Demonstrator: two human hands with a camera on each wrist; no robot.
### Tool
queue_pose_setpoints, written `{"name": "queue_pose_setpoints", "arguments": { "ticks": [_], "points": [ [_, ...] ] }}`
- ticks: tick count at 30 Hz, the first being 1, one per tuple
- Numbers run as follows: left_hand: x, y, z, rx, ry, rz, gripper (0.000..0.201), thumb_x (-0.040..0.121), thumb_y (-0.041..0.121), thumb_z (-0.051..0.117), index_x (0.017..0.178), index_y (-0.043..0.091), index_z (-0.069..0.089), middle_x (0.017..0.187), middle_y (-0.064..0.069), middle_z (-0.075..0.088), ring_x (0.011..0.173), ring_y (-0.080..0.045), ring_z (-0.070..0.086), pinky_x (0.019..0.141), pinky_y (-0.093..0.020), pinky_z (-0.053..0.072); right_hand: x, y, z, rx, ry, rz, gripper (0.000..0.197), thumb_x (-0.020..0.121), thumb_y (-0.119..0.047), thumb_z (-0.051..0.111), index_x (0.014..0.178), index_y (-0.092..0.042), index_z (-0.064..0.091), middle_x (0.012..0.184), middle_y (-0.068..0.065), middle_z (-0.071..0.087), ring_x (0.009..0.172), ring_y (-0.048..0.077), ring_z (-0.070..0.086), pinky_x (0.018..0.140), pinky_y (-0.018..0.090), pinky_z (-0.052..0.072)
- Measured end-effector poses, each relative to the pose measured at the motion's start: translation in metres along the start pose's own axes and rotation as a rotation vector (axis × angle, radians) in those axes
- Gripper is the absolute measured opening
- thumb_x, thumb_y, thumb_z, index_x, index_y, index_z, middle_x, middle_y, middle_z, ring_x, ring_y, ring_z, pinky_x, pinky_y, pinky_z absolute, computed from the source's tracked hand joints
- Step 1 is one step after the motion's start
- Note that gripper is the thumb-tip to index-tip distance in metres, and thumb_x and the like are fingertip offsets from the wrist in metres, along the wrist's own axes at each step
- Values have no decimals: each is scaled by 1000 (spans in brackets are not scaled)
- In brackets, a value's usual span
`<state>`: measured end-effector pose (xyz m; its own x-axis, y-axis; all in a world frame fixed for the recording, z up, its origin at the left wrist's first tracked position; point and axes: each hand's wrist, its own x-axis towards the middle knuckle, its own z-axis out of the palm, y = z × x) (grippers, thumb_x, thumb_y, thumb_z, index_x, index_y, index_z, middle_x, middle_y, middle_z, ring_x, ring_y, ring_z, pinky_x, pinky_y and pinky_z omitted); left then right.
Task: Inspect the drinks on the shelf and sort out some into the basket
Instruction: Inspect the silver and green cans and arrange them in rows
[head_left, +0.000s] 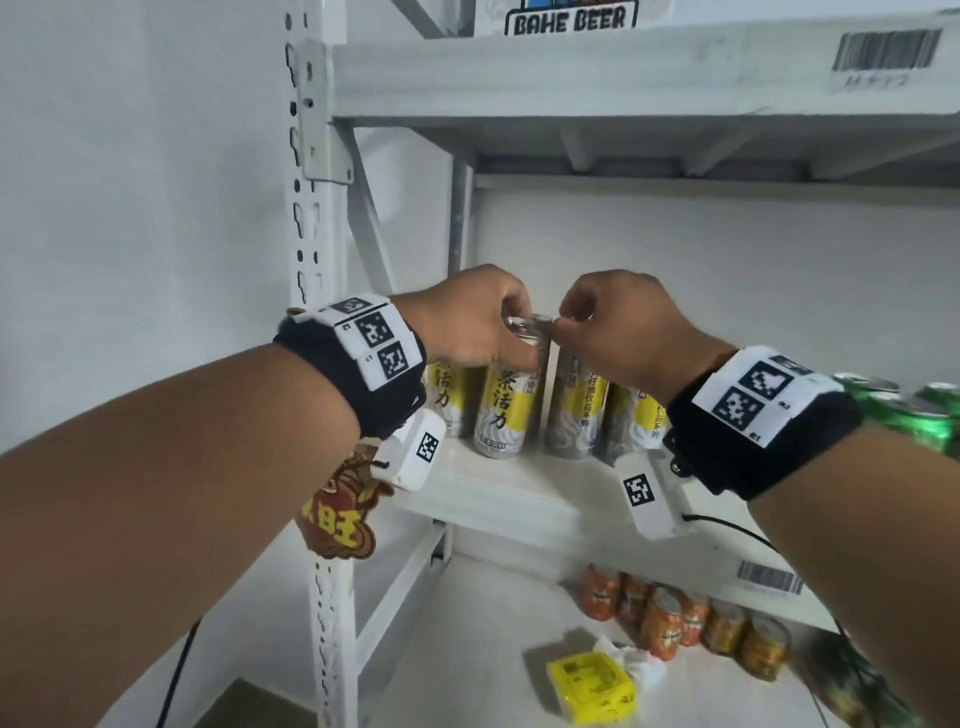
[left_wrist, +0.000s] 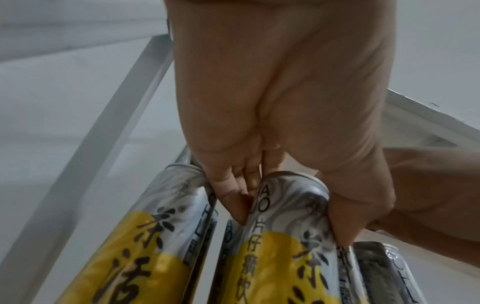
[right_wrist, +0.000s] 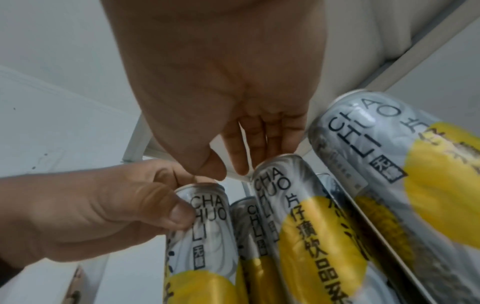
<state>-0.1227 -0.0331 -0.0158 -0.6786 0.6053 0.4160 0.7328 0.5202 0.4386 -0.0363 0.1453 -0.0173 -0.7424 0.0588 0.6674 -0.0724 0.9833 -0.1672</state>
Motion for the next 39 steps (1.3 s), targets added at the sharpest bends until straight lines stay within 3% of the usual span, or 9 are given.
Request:
{"name": "queue_pose_setpoints", "arguments": {
  "ticks": [8, 14, 20, 25, 27, 29, 32, 36, 39],
  "points": [
    [25, 5, 3, 149, -59, 81, 48, 75, 39, 92, 114, 20, 72, 107, 3, 74, 95, -17, 71, 86, -36, 62, 6, 6, 11, -149, -82, 35, 32, 85, -40, 70, 108, -18, 74, 104, 7, 69, 100, 29, 63, 88, 36, 51],
    [35, 4, 8, 190, -51, 85, 44, 78, 38, 90, 113, 18, 73, 106, 1, 74, 96, -20, 70, 87, -37, 61, 6, 9, 11, -258, -133, 106, 34, 80, -55, 66, 108, -35, 70, 99, -5, 60, 93, 19, 49, 85, 41, 34],
    [39, 0, 13, 215, -66, 52, 31, 85, 39, 85, 101, 14, 75, 95, -2, 74, 88, -21, 71, 69, -32, 56, 4, 9, 12, -276, -156, 108, 36, 79, -54, 70, 108, -34, 64, 85, -15, 54, 91, 18, 49, 84, 40, 29],
    [36, 7, 8, 285, -71, 69, 26, 84, 37, 84, 93, 14, 76, 85, -3, 73, 82, -23, 71, 61, -29, 50, 0, 1, 1, -261, -169, 64, 35, 80, -49, 71, 111, -35, 62, 93, -12, 63, 93, 18, 53, 86, 41, 27],
    [32, 9, 6, 304, -79, 76, 25, 83, 34, 84, 92, 12, 77, 85, -5, 73, 83, -26, 72, 62, -31, 52, -4, -4, -3, -258, -184, 21, 35, 82, -46, 71, 116, -39, 64, 94, -10, 60, 93, 17, 51, 86, 40, 30],
    [27, 11, 2, 316, -68, 96, 29, 83, 32, 85, 102, 12, 79, 97, -4, 76, 94, -27, 72, 74, -34, 59, -9, -7, -7, -236, -190, -25, 32, 85, -45, 69, 117, -40, 69, 99, -5, 56, 92, 17, 53, 84, 37, 42],
    [11, 14, -7, 235, 35, 221, 50, 81, 36, 87, 126, 18, 75, 120, 5, 71, 108, -17, 65, 87, -28, 51, -18, -7, -16, -168, -148, -59, 28, 86, -46, 68, 111, -34, 71, 102, -1, 54, 90, 20, 58, 77, 35, 50],
    [-17, 22, -6, 46, 90, 316, 42, 77, 37, 90, 115, 28, 76, 105, 15, 72, 93, -2, 67, 78, -22, 55, -29, 2, -34, -33, 6, -63, 28, 89, -39, 71, 111, -22, 69, 101, 3, 54, 85, 22, 55, 75, 29, 37],
    [-31, 38, 8, 1, 19, 260, 50, 73, 46, 94, 115, 30, 73, 102, 14, 72, 90, -1, 68, 76, -24, 58, -40, 8, -52, 20, 52, -64, 24, 90, -36, 70, 109, -21, 69, 102, 7, 60, 88, 23, 57, 75, 31, 40]
  ]
}}
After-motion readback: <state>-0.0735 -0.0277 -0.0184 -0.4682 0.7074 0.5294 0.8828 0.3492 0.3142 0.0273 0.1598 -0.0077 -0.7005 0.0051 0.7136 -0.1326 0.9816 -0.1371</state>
